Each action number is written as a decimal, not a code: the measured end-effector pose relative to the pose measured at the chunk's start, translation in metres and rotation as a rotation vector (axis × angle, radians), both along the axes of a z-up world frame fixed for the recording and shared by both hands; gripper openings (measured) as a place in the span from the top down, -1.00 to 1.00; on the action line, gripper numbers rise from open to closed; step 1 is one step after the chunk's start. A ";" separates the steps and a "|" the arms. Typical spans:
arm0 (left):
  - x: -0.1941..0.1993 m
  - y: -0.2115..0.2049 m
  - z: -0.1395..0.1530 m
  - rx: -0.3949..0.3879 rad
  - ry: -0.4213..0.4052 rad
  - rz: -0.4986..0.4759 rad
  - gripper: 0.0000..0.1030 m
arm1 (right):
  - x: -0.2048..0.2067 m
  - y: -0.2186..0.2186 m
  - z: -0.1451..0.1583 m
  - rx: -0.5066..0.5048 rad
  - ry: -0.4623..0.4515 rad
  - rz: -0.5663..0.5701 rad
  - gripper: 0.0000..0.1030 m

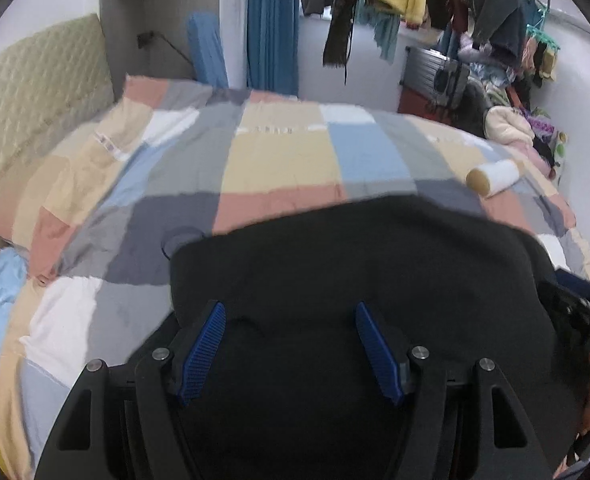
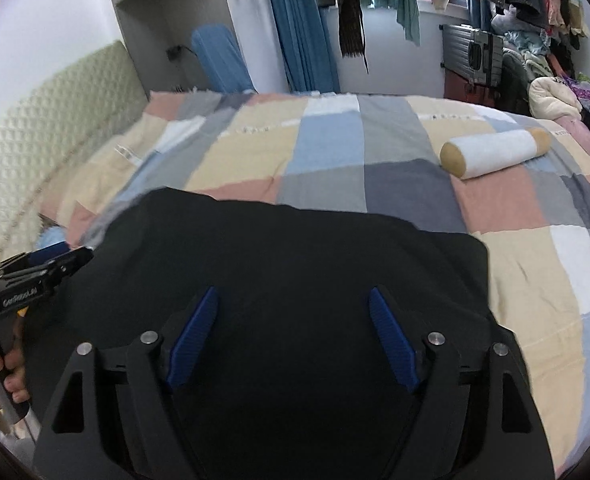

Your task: Fold large clothes

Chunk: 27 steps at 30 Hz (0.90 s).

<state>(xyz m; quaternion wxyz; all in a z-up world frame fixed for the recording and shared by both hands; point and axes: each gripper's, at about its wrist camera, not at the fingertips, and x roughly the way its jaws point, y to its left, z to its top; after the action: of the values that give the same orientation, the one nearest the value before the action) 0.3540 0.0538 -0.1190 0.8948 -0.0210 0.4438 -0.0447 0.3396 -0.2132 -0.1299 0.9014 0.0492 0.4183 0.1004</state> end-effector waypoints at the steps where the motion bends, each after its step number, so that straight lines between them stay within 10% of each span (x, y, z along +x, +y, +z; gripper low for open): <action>1: 0.003 0.005 -0.008 -0.026 0.010 0.004 -0.31 | 0.005 0.002 -0.005 -0.006 0.000 -0.001 -0.58; 27: -0.034 0.006 -0.042 0.026 -0.146 0.039 -0.36 | 0.000 0.029 -0.054 -0.065 -0.117 -0.007 -0.86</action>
<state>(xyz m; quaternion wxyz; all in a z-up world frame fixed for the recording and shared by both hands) 0.3197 0.0594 -0.1610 0.9257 -0.0146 0.3774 -0.0227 0.3395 -0.1842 -0.1835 0.9258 0.0154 0.3676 0.0861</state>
